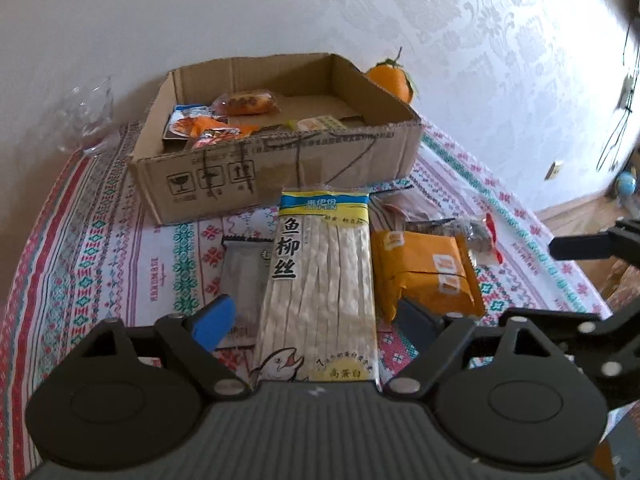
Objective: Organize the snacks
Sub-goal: 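Move the left tool onto the long fish-shred packet while the right tool approaches the orange bread packet, then close the left tool on the fish-shred packet while the right tool grasps the orange bread packet, then carry both packets into the cardboard box and open both tools to release them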
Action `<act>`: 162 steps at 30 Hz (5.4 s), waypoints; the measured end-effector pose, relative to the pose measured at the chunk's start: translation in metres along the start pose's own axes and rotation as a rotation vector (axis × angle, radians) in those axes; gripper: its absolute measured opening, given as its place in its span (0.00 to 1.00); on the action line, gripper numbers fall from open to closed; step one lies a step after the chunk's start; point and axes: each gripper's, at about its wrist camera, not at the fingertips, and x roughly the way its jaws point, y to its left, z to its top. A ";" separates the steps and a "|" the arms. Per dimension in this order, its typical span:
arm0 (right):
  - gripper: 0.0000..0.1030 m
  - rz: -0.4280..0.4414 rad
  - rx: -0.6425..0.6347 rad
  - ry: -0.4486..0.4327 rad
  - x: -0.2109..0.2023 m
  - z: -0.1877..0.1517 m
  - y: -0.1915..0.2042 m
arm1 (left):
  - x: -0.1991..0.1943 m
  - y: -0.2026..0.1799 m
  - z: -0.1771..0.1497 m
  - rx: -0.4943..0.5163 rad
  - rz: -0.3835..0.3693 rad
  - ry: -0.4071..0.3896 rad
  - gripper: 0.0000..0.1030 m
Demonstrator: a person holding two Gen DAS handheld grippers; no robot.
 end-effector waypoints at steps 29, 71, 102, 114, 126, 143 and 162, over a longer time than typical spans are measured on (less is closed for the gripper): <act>1.00 0.202 -0.354 0.070 0.070 0.037 0.028 | -0.019 0.022 -0.027 -0.101 0.114 0.026 0.57; 0.53 0.186 -0.359 0.130 0.060 0.027 0.026 | -0.005 0.039 -0.009 -0.161 0.065 0.037 0.55; 0.53 0.095 -0.316 -0.009 0.032 0.104 0.024 | -0.062 0.045 -0.002 -0.176 0.021 0.002 0.54; 0.53 0.101 -0.344 -0.056 0.100 0.186 0.050 | -0.051 0.065 0.005 -0.212 0.022 0.012 0.54; 0.98 0.119 -0.301 -0.038 0.132 0.179 0.049 | -0.042 0.076 0.013 -0.228 0.036 0.022 0.54; 1.00 -0.059 -0.205 -0.011 0.069 0.107 0.025 | -0.031 0.062 0.068 -0.154 0.026 0.036 0.54; 1.00 -0.093 -0.169 -0.040 0.034 0.067 0.016 | 0.087 0.032 0.195 -0.236 -0.032 0.149 0.55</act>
